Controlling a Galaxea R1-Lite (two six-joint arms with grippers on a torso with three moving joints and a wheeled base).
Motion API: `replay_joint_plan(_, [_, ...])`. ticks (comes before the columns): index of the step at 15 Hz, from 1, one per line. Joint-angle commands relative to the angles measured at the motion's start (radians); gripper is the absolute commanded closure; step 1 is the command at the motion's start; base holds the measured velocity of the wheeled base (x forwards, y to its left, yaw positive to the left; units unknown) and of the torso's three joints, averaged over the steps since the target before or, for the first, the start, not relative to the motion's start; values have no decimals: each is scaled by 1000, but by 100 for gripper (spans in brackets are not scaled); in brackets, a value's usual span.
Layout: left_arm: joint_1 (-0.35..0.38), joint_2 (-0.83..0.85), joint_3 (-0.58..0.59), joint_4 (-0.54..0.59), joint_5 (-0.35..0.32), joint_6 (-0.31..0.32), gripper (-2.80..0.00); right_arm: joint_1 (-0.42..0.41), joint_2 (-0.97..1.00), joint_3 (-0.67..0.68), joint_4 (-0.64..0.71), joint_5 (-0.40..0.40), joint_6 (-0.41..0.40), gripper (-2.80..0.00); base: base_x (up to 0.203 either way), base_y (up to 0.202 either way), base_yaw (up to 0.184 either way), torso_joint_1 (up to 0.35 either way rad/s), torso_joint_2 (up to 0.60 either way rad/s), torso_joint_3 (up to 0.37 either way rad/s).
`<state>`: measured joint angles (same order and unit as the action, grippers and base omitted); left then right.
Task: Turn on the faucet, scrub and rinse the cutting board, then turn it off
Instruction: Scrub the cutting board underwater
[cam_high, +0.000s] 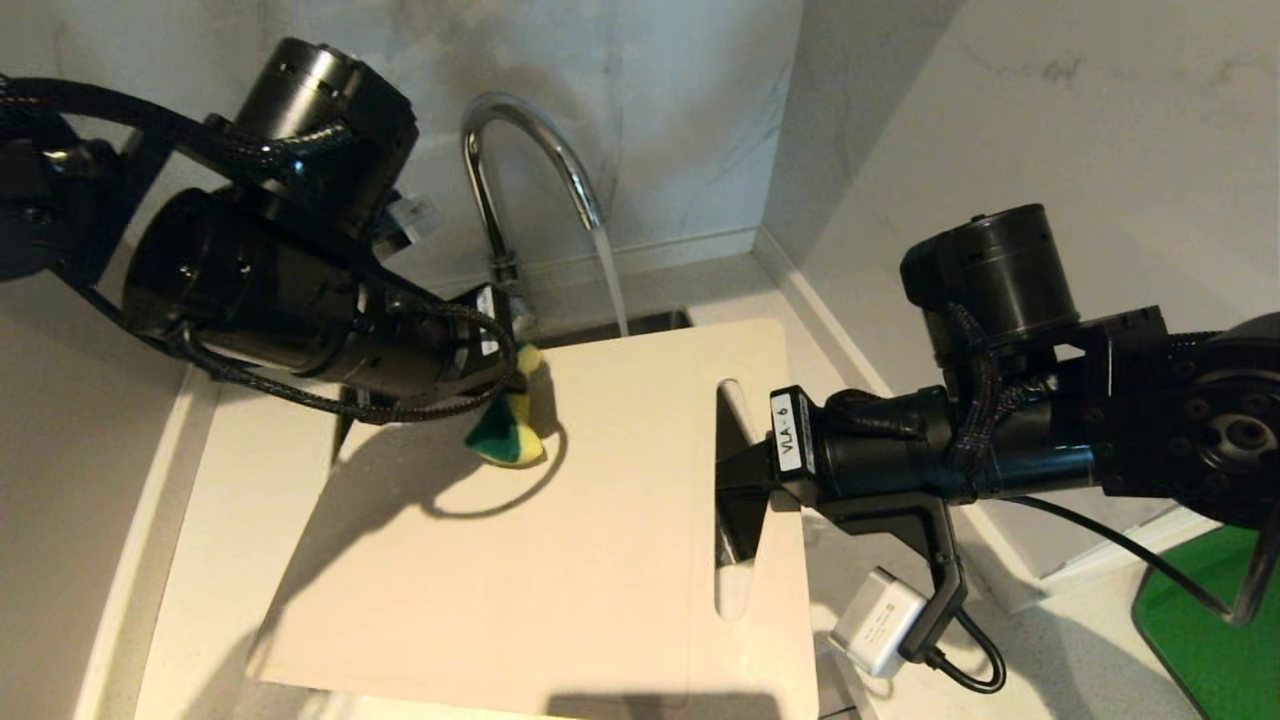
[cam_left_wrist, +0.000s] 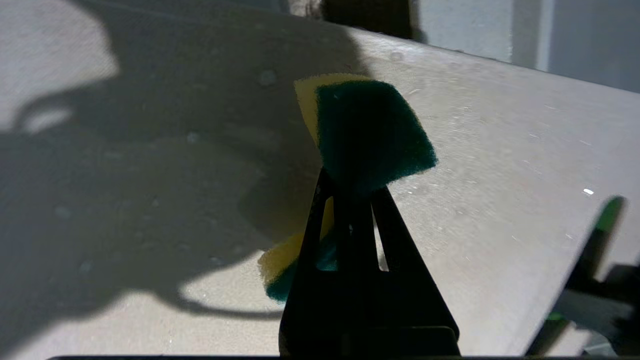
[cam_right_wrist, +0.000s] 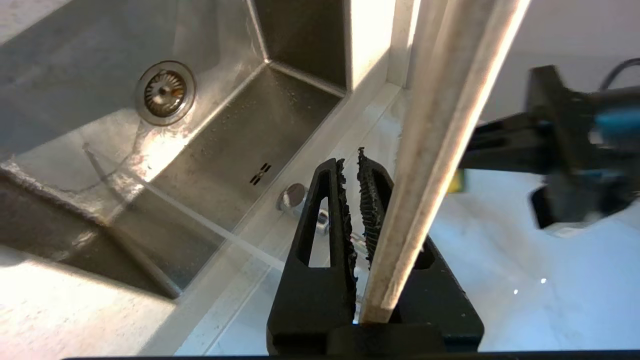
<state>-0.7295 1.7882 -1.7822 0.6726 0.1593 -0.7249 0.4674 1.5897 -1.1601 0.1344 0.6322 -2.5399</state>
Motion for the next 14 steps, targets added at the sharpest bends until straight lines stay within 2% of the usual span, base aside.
replay_joint_plan(1, [5, 53, -29, 4, 2, -5, 0, 0, -7, 7, 1, 4, -13, 0, 0, 0, 0, 0, 0, 0])
replay_joint_plan(5, [-13, 74, -103, 5, -5, -7, 0, -3, -13, 7, 1, 4, -11, 0, 0, 0, 0, 0, 0, 0])
replay_joint_plan(11, [-54, 36, -114, 28, -12, -9, 0, -4, -16, 13, 1, 4, -11, 0, 0, 0, 0, 0, 0, 0])
replay_joint_plan(12, [-55, 26, -129, 47, -23, -11, 0, 0, -16, 14, 1, 4, -11, 0, 0, 0, 0, 0, 0, 0])
replay_joint_plan(14, [-49, 18, -166, 122, -125, -23, 0, -10, -17, 14, 1, 4, -11, 0, 0, 0, 0, 0, 0, 0])
